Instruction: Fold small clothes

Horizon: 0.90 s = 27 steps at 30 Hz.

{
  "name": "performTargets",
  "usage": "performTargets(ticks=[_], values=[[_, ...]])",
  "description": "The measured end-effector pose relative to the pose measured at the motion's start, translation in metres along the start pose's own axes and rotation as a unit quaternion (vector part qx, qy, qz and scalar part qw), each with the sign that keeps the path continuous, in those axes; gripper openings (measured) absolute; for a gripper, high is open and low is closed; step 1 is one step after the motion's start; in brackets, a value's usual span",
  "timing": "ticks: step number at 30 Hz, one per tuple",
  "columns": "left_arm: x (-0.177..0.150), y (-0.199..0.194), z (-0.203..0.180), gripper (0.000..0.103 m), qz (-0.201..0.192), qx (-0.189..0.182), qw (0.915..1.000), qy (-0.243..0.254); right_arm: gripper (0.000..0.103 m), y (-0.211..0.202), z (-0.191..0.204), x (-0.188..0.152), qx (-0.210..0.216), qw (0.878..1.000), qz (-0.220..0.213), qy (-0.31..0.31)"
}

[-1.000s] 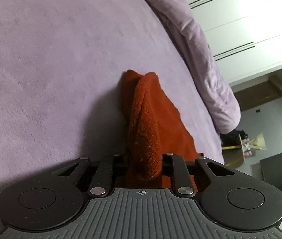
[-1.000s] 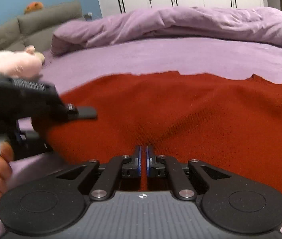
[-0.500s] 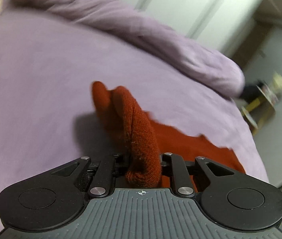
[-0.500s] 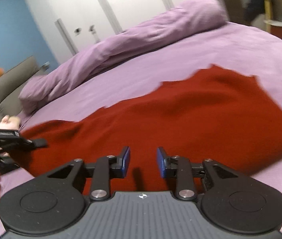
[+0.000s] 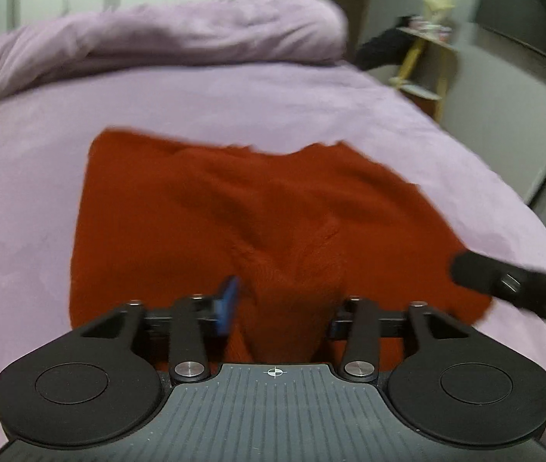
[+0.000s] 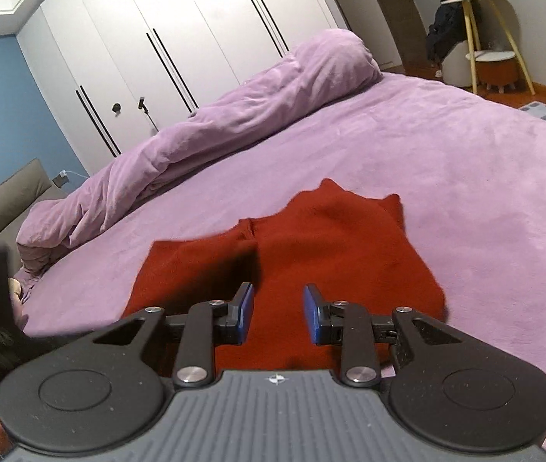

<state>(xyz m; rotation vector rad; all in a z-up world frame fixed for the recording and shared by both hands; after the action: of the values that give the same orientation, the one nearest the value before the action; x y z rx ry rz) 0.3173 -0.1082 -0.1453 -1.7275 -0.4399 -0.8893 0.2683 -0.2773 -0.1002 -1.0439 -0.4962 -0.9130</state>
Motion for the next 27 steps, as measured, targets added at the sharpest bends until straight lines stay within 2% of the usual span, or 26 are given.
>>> performTargets(ticks=[2, 5, 7, 10, 14, 15, 18, 20, 21, 22, 25, 27], values=[[-0.003, -0.022, 0.000, 0.056, -0.005, -0.016, 0.9999, 0.003, 0.029, 0.004, 0.000, 0.001, 0.002, 1.000, 0.009, 0.000], [-0.009, -0.061, 0.015, 0.056, -0.028, -0.052, 0.9959, -0.069, 0.029, 0.012, 0.011, 0.004, 0.017, 1.000, 0.023, -0.007], [-0.012, -0.078, 0.032, 0.056, -0.040, -0.038, 0.9927, -0.107, 0.029, 0.021, 0.025, 0.004, 0.033, 0.999, 0.039, -0.015], [-0.017, -0.086, 0.059, 0.056, -0.042, 0.007, 0.9895, -0.138, 0.033, 0.033, 0.052, 0.000, 0.064, 0.996, 0.054, -0.035], [-0.032, -0.073, 0.076, 0.056, -0.004, 0.052, 0.9897, -0.133, 0.044, 0.054, 0.074, -0.012, 0.064, 0.992, 0.076, -0.084], [-0.036, -0.073, 0.077, 0.056, 0.003, 0.053, 0.9899, -0.131, 0.044, 0.061, 0.073, -0.016, 0.060, 0.990, 0.091, -0.085], [-0.046, -0.069, 0.077, 0.057, 0.020, 0.043, 0.9887, -0.142, 0.044, 0.081, 0.072, -0.028, 0.084, 0.985, 0.133, -0.071], [-0.046, -0.063, 0.074, 0.057, 0.027, 0.041, 0.9873, -0.151, 0.029, 0.087, 0.069, -0.032, 0.093, 0.984, 0.132, -0.073], [-0.044, -0.061, 0.074, 0.057, 0.029, 0.043, 0.9870, -0.152, 0.016, 0.086, 0.069, -0.032, 0.098, 0.984, 0.132, -0.072], [-0.043, -0.062, 0.074, 0.057, 0.027, 0.043, 0.9869, -0.153, 0.010, 0.083, 0.070, -0.031, 0.100, 0.984, 0.131, -0.067], [-0.041, -0.067, 0.078, 0.060, 0.018, 0.051, 0.9865, -0.155, 0.007, 0.061, 0.068, -0.016, 0.129, 0.987, 0.095, -0.026], [-0.043, -0.063, 0.080, 0.060, 0.022, 0.054, 0.9851, -0.162, 0.006, 0.058, 0.058, -0.018, 0.102, 0.991, 0.089, -0.021]])
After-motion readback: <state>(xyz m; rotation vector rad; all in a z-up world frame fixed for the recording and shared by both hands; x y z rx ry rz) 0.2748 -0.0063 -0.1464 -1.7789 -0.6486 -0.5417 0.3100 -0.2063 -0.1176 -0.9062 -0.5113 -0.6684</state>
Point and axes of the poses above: each gripper's, at about its wrist camera, not at the fingertips, and y roughly the way its jaws point, z to its left, x to its top, the point moved 8 cm from there along y, roughly the way its jaws point, and after that the axes turned 1 degree about -z, right-handed, at the moved point
